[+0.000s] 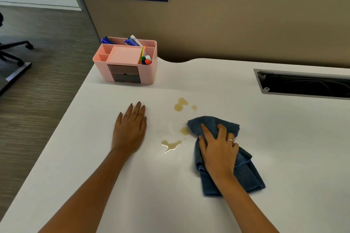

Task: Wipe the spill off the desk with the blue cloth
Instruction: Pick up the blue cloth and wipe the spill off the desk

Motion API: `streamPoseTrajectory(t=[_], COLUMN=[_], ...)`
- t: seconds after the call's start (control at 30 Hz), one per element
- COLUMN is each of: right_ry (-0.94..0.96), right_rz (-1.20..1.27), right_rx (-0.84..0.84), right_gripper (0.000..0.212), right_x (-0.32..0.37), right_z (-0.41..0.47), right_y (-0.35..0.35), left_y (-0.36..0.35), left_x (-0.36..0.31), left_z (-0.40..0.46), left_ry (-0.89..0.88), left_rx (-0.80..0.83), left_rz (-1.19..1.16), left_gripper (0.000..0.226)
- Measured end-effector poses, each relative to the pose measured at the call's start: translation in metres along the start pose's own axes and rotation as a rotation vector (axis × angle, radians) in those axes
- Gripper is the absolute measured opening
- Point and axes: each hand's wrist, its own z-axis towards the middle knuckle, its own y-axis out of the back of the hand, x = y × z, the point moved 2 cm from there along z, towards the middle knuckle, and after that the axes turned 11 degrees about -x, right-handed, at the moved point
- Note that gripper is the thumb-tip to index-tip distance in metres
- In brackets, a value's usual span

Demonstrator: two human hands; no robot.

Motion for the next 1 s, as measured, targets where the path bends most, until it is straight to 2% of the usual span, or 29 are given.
streamPoseTrajectory(t=[0.23,0.4,0.57,0.67,0.77,0.9,1.0], right_ry=[-0.059,-0.118,-0.033,0.023,0.067,0.058,-0.030], right_rz=[0.025,0.045,0.039,0.036,0.046,0.050,0.039], right_rx=[-0.013,0.067,0.067,0.013,-0.006,-0.017,-0.032], right_gripper=[0.035,0.037,0.037,0.034,0.044,0.044,0.037], right_x=[0.008,0.022,0.022,0.023,0.021,0.017,0.017], right_z=[0.057,0.105,0.084,0.050,0.022,0.029,0.059], right_y=[-0.028,-0.051,-0.041,-0.026,-0.011,-0.012,-0.027], left_y=[0.000,0.002,0.002,0.003,0.002,0.002,0.002], left_x=[-0.001,-0.002,-0.001,-0.001,-0.001,-0.001,-0.001], left_z=[0.000,0.000,0.001,0.000,0.000,0.001,0.001], left_ry=[-0.003,0.003,0.006,0.004,0.007,0.009,0.016], left_rx=[-0.015,-0.021,-0.017,-0.016,-0.019,-0.020,-0.019], left_rz=[-0.009,-0.003,-0.008,-0.011,-0.016,-0.021,-0.031], left_gripper=[0.055,0.055,0.054,0.055,0.054,0.053,0.052])
